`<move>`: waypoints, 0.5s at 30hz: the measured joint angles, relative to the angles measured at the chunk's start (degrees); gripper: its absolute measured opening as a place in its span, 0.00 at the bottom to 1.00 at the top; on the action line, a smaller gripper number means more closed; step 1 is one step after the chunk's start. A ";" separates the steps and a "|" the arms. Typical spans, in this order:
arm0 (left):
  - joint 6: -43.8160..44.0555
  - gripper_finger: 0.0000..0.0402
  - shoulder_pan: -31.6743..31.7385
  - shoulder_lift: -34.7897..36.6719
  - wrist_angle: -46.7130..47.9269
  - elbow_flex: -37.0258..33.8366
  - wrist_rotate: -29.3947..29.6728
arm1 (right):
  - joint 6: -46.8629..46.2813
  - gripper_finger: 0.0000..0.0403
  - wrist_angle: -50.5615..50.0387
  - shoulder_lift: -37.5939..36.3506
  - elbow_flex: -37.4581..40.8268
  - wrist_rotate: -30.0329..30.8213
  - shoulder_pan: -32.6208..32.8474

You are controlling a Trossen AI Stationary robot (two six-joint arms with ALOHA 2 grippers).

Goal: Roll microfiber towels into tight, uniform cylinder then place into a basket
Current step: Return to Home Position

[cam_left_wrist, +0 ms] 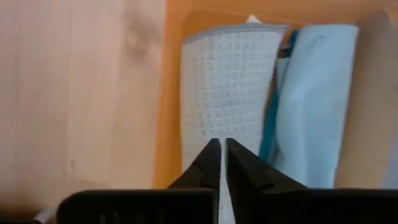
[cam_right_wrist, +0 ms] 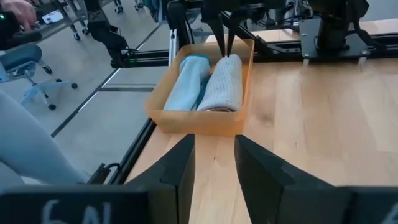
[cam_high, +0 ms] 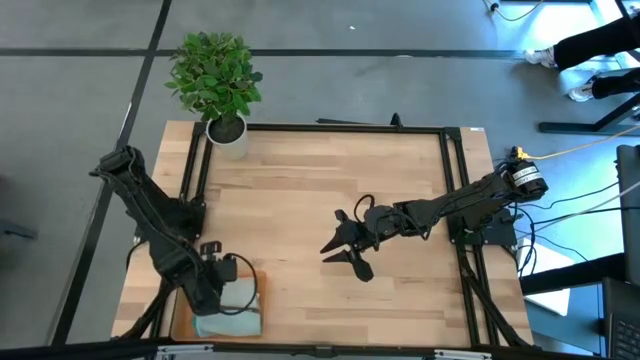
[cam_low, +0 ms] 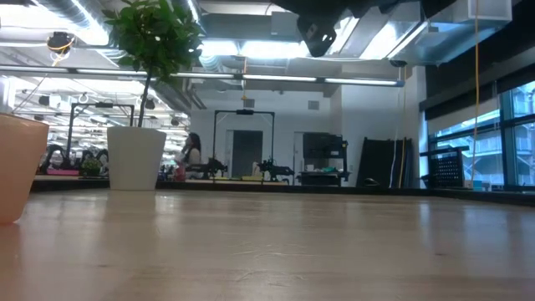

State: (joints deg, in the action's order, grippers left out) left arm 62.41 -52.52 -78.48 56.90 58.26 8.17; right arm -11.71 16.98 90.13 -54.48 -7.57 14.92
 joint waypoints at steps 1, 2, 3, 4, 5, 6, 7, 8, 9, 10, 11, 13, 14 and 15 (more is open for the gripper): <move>-0.01 0.02 0.07 0.15 -0.24 0.00 -0.37 | -0.04 0.29 0.17 0.00 0.00 0.00 0.00; -0.01 0.01 0.07 0.33 -0.64 0.00 -0.40 | 0.00 0.29 0.41 0.00 0.00 0.00 0.00; -0.04 0.01 0.05 0.60 -1.15 0.00 -0.40 | 0.18 0.29 0.67 0.00 0.00 0.00 0.00; -0.02 0.02 0.05 0.95 -1.66 0.00 -0.32 | 0.14 0.29 0.96 0.00 0.00 0.00 0.00; 0.00 0.02 0.07 1.41 -1.85 0.00 -0.26 | -0.06 0.28 1.41 0.00 0.00 0.06 0.00; 0.02 0.02 0.09 1.94 -2.04 0.00 -0.02 | -0.12 0.27 2.28 0.02 0.00 0.33 0.00; 0.01 0.01 0.23 2.64 -2.60 0.00 0.45 | -0.03 0.25 3.32 0.02 0.00 0.40 0.00; 0.03 0.01 0.42 3.52 -3.06 0.00 1.19 | 0.23 0.22 3.86 -0.40 0.00 0.42 0.00; 0.03 0.00 0.61 4.57 -3.18 0.00 2.42 | 0.96 0.18 3.42 -1.08 0.00 0.44 -0.01; 0.01 0.00 0.88 5.71 -3.28 0.00 4.09 | 1.80 0.13 3.50 -2.01 0.00 0.44 -0.21; -0.03 0.01 1.17 6.88 -3.50 0.00 6.05 | 3.17 0.08 2.96 -3.31 0.00 0.41 -0.45; -0.92 0.00 1.88 9.49 -3.50 0.00 11.43 | 5.67 0.02 0.96 -6.50 0.00 0.45 -0.95; -2.34 0.00 2.33 10.77 -3.58 0.00 14.47 | 6.62 0.02 -0.58 -8.20 -0.01 0.48 -1.16; -3.97 0.00 2.81 11.99 -3.58 0.00 17.42 | 7.64 0.03 -1.79 -9.99 -0.02 0.53 -1.54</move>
State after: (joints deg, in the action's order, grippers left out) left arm 58.44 -49.71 -66.49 53.32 58.26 25.59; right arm -4.07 15.19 80.14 -54.50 -7.04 13.38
